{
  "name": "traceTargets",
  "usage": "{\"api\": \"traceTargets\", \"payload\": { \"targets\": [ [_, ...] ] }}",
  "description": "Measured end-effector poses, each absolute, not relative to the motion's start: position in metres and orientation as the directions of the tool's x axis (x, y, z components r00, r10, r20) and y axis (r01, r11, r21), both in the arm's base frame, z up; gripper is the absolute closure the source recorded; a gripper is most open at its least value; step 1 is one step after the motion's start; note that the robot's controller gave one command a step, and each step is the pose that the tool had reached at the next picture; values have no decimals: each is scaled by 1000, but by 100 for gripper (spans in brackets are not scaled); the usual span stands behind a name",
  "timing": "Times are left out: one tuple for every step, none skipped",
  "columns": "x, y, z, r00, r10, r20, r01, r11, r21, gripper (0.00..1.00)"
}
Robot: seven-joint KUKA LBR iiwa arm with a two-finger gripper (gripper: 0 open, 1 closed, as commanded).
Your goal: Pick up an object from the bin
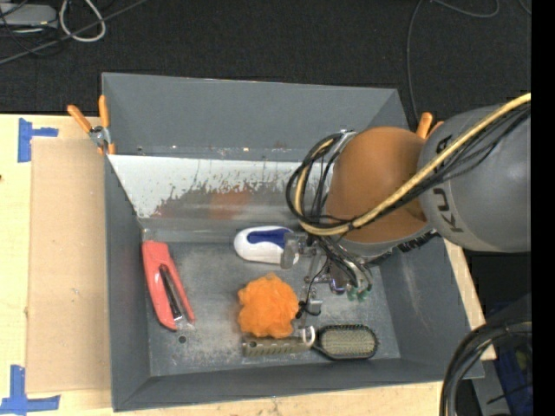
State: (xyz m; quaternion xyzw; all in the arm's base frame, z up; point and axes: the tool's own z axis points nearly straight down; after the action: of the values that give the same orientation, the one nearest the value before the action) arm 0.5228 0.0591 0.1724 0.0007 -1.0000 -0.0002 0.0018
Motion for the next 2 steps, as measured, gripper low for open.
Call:
{"api": "traceTargets", "payload": {
  "targets": [
    [508, 60, 97, -992, -124, 3, -124, 992, 1, 0],
    [493, 65, 124, -995, -104, 3, -104, 995, 1, 0]
  ]
}}
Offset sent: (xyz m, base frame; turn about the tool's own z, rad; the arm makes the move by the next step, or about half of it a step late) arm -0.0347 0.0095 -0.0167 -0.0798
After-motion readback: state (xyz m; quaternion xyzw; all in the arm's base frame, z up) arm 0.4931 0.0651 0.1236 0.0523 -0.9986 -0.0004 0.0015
